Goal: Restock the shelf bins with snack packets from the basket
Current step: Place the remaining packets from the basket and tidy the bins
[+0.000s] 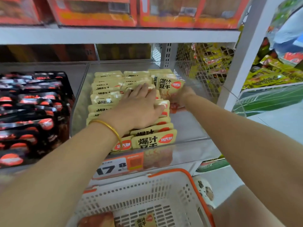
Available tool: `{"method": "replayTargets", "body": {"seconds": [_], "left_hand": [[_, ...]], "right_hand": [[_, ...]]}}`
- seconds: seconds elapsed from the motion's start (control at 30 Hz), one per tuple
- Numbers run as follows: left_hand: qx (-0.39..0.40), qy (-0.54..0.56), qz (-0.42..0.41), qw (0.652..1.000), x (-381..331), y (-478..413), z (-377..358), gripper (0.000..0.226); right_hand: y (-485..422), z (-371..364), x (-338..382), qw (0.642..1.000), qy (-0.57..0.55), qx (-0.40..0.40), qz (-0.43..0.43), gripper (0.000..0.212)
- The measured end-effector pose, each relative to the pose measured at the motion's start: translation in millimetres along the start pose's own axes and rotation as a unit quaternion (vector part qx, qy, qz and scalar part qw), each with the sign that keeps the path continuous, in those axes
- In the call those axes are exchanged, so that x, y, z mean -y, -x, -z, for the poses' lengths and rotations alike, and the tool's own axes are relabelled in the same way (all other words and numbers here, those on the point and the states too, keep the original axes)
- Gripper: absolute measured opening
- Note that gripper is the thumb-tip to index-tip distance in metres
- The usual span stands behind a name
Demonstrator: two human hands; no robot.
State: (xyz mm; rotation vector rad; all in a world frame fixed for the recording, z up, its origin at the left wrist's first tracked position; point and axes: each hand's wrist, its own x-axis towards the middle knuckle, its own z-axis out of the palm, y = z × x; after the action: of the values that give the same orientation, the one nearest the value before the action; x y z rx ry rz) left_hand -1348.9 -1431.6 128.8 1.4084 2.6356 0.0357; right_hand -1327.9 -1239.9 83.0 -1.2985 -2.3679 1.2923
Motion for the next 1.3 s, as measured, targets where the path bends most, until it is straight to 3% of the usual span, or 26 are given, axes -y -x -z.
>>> {"method": "replayTargets", "body": {"seconds": [0.1,0.3,0.37,0.47,0.53,0.67,0.73,0.77,0.83,0.9,0.97,1.03,1.1,1.2,1.3], "left_hand": [[-0.005,-0.001,-0.003,1.0,1,2,0,0.065],[-0.008,0.001,0.001,1.0,-1,4,1,0.065],[-0.012,-0.002,0.001,1.0,-1,4,1,0.064],[-0.03,0.005,0.0,1.0,-2,5,0,0.064],[-0.056,0.023,-0.007,0.998,-1,9,1,0.062],[-0.159,0.08,-0.027,0.984,-3,33,4,0.055],[-0.244,0.112,-0.04,0.962,-7,57,1,0.047],[-0.296,0.129,-0.054,0.945,-9,73,-1,0.043],[-0.386,0.151,-0.097,0.905,-13,109,-11,0.035],[-0.415,0.137,-0.122,0.891,-10,144,-37,0.029],[-0.361,0.119,-0.124,0.917,1,170,-74,0.029],[-0.259,0.087,-0.106,0.956,17,184,-116,0.03],[-0.137,0.043,-0.069,0.987,35,186,-152,0.032],[0.026,0.002,0.02,0.999,52,184,-183,0.028],[0.121,-0.012,0.063,0.991,62,184,-202,0.033]], "right_hand": [[-12,-8,5,0.999,0.014,-0.008,0.036,0.024],[5,-10,8,0.983,0.147,-0.071,0.084,0.037],[6,-13,9,0.983,0.154,-0.045,0.086,0.035],[10,-9,11,0.957,0.271,0.001,0.103,0.033],[22,0,13,0.958,0.261,0.037,0.114,0.033],[50,15,14,0.948,0.289,-0.017,0.136,0.034],[72,28,11,0.96,0.228,-0.044,0.155,0.032],[85,37,8,0.966,0.169,-0.084,0.177,0.021],[130,46,0,0.954,0.071,-0.144,0.251,0.016],[187,43,-15,0.94,-0.045,-0.09,0.325,0.013],[229,21,-33,0.935,-0.077,0.036,0.344,0.01],[243,-22,-50,0.927,0.044,0.159,0.338,0.006],[235,-82,-65,0.89,0.208,0.264,0.309,0.015],[201,-171,-114,0.821,0.37,0.355,0.251,0.026],[184,-240,-181,0.788,0.419,0.393,0.221,0.039]]}}
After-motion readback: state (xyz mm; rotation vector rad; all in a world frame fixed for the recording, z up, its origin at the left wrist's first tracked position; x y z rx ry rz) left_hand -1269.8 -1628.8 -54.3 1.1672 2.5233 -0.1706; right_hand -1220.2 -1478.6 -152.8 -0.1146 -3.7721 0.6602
